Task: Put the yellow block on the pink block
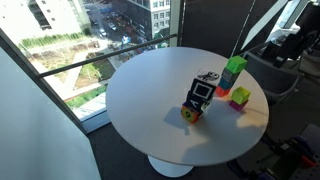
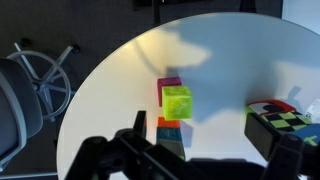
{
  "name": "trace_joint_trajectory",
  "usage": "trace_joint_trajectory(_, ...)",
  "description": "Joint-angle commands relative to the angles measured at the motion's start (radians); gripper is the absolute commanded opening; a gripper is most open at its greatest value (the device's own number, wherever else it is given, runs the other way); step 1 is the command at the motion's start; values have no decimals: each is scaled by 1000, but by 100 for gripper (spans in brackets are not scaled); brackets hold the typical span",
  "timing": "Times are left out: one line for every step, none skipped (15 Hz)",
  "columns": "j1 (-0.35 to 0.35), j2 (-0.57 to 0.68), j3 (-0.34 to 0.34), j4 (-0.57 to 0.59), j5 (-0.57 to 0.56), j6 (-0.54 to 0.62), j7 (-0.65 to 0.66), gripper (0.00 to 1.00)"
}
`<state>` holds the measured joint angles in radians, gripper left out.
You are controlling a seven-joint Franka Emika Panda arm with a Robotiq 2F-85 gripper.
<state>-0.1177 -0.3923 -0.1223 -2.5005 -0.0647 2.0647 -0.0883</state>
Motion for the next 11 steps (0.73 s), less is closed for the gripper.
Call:
trace_joint_trajectory(-1,-48,4,-17,-1,-34,10,100)
trace_joint_trajectory(-1,-52,5,-19,0,-38,11,100)
trace_joint_trajectory(-1,-56,5,-22,0,-41,12,100)
trace_joint_trajectory(-1,-60,6,-26,1,-41,15,100)
trace_joint_trajectory(-1,-60,6,-29,1,-43,16,100)
trace_joint_trajectory(1,-32,0,-16,0,-25,0,100)
trace_joint_trajectory(1,-34,0,-18,0,-26,0,100)
trace_joint_trajectory(1,-35,0,-19,0,-26,0,100)
trace_joint_trajectory(1,-35,0,-20,0,-26,0,100)
trace_joint_trajectory(1,-35,0,-20,0,-26,0,100)
trace_joint_trajectory(1,-35,0,-21,0,-26,0,100)
